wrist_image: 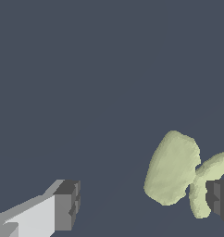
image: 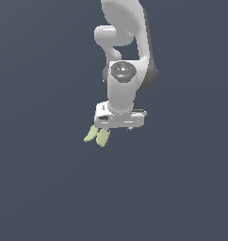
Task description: Pick up the object and move it to a goal position.
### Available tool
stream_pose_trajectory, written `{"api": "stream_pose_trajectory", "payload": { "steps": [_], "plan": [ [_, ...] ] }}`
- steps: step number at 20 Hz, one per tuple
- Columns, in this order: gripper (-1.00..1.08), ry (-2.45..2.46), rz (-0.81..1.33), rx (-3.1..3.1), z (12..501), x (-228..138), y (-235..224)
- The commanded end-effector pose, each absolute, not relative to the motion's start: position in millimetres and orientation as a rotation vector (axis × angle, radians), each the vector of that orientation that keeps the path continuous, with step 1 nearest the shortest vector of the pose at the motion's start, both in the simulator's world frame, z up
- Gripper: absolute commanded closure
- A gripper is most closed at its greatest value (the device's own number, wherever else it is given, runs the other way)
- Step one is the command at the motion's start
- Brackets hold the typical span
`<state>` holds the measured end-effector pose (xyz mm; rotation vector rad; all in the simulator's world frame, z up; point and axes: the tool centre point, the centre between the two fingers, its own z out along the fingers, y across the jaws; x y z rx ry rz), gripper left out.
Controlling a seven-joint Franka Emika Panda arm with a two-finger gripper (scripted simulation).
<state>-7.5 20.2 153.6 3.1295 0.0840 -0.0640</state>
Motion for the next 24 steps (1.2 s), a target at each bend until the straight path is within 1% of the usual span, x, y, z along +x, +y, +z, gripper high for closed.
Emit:
{"api": "stream_pose_trajectory", "payload": {
  "steps": [1, 12, 19, 24],
  "plan": [
    [-0.92, 0.084, -0.064, 3.129, 153.6, -7.5, 20.2],
    [-0.92, 0.084, -0.064, 3.129, 153.7, -7.4, 20.1],
    [-0.92, 0.058, -0.041, 3.140, 169.5, -5.0, 11.5],
    [-0.92, 0.054, -0.040, 3.140, 170.3, -4.9, 11.3]
  ]
}}
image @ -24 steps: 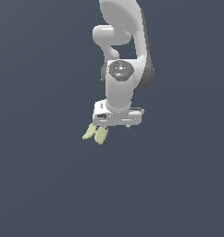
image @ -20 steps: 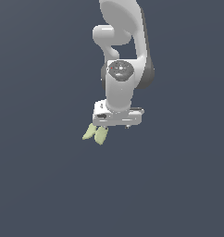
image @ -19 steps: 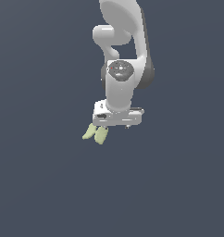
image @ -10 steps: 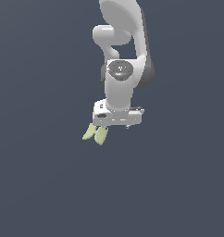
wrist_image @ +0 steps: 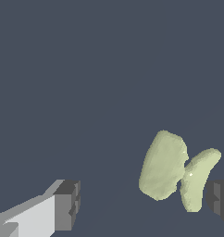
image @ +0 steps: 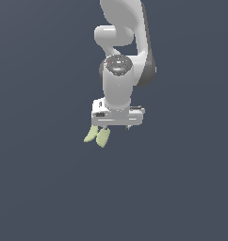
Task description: Pick up the object and move it to a goal position.
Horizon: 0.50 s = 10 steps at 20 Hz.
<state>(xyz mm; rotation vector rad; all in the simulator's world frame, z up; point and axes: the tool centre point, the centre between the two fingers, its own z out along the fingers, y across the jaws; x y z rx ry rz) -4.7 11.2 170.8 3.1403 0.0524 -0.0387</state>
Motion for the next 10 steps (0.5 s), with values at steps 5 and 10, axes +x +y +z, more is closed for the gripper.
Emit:
{"api": "stream_pose_trajectory", "payload": {
  "steps": [5, 10],
  "plan": [
    [-0.92, 0.097, -0.040, 3.139, 167.7, -5.6, 8.5],
    [-0.92, 0.183, -0.039, 3.134, 162.8, -6.9, 2.7]
  ]
}}
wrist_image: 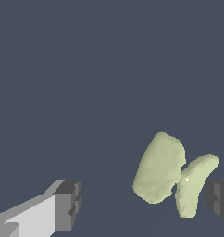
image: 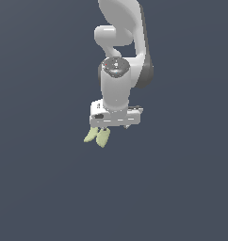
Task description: Pick up the object and move it to a goal position.
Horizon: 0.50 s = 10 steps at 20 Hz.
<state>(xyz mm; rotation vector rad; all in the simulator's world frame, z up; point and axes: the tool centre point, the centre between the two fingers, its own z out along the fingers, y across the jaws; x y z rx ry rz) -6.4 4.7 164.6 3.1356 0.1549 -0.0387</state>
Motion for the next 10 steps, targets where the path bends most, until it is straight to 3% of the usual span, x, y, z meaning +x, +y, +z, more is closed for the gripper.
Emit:
{"api": "stream_pose_trajectory", "payload": {
  "steps": [1, 10],
  "plan": [
    [-0.92, 0.206, -0.039, 3.132, 161.5, -7.3, 1.1],
    [-0.92, 0.493, -0.036, 3.097, 145.4, -12.6, -17.4]
  ]
}}
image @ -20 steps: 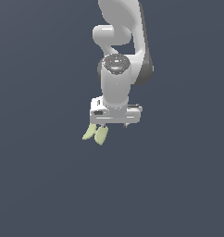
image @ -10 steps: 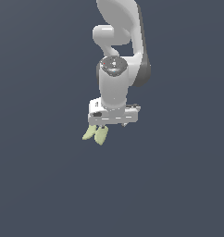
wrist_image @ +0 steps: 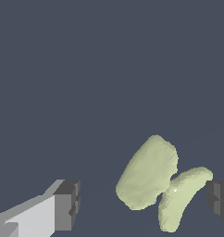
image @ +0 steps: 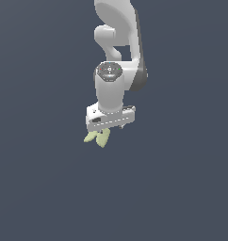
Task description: Pick up the object and move it to a goal position.
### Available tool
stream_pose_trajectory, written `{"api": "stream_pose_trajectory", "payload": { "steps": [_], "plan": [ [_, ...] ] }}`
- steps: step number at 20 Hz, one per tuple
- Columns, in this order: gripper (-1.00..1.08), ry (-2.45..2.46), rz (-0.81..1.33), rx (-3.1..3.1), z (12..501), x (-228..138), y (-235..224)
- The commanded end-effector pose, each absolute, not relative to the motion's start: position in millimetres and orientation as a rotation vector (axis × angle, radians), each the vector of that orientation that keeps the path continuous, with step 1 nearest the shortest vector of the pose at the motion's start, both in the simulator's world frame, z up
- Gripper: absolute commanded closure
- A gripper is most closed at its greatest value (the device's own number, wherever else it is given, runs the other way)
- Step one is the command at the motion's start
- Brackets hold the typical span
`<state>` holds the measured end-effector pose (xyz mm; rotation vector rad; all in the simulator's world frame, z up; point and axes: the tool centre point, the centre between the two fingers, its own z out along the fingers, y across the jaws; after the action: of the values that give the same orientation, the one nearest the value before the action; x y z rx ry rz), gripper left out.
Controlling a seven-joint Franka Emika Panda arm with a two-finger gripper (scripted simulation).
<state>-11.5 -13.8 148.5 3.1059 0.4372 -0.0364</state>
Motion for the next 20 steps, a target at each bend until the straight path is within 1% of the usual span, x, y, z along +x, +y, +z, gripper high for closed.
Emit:
{"api": "stream_pose_trajectory", "payload": {
  "steps": [1, 20],
  "plan": [
    [-0.92, 0.530, -0.036, 3.091, 143.4, -13.4, -19.7],
    [-0.92, 1.216, -0.025, 2.891, 106.4, -31.0, -60.0]
  ]
}}
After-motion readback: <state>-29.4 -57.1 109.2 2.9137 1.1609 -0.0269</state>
